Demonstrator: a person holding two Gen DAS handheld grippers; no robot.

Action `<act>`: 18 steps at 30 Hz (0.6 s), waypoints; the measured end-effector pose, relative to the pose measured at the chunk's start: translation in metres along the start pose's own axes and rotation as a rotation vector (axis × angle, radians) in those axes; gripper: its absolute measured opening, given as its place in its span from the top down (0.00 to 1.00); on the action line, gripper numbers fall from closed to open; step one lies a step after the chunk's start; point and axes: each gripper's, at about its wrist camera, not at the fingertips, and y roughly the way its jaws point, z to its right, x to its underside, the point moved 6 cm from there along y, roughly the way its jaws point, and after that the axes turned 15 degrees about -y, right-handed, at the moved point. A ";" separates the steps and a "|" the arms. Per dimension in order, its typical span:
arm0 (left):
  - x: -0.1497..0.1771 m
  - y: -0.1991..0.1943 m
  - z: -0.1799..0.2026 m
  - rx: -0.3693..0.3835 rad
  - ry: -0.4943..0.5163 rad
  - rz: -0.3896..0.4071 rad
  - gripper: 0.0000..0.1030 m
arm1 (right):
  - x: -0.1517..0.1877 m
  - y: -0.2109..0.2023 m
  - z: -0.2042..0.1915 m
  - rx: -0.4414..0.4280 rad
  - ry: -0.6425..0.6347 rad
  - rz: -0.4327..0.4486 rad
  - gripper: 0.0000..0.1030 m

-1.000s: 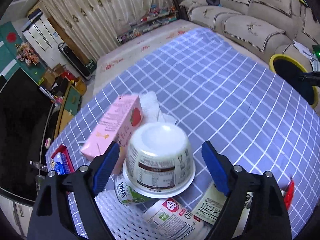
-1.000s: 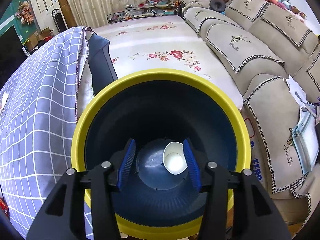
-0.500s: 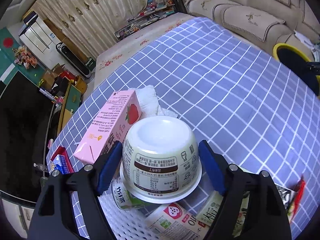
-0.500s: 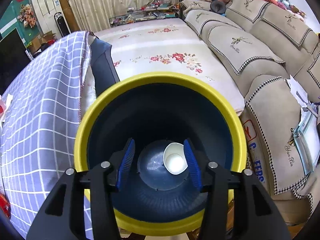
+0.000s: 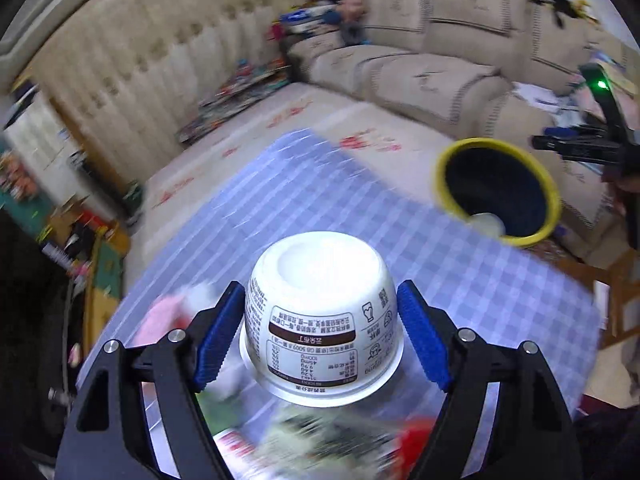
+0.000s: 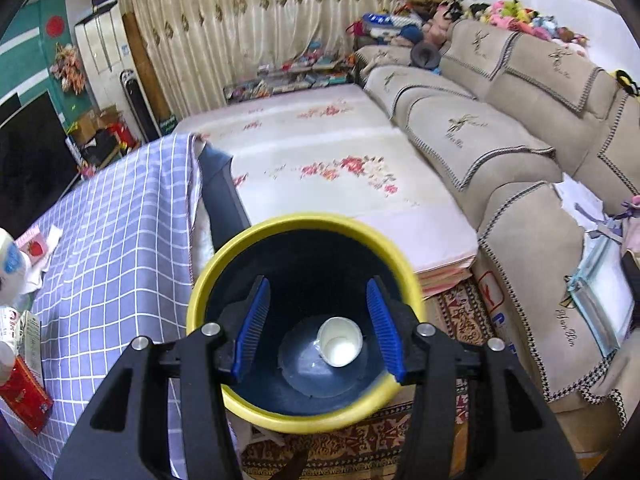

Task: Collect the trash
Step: 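Carry the yogurt cup over the yellow bin and open the left gripper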

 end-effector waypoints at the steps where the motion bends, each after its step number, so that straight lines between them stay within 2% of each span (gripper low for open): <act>1: -0.005 0.005 0.019 0.030 0.025 -0.007 0.25 | 0.002 -0.007 0.007 0.008 0.005 0.008 0.53; 5: -0.026 0.029 0.084 0.104 0.106 -0.022 0.25 | 0.014 -0.033 0.037 0.055 0.031 0.035 0.53; 9: -0.047 0.066 0.149 0.193 0.153 -0.069 0.25 | 0.029 -0.051 0.066 0.095 0.063 0.044 0.53; 13: -0.058 0.114 0.205 0.224 0.194 -0.135 0.25 | 0.045 -0.062 0.089 0.118 0.100 0.047 0.52; 18: -0.055 0.180 0.252 0.233 0.210 -0.276 0.25 | 0.060 -0.060 0.105 0.123 0.125 0.030 0.51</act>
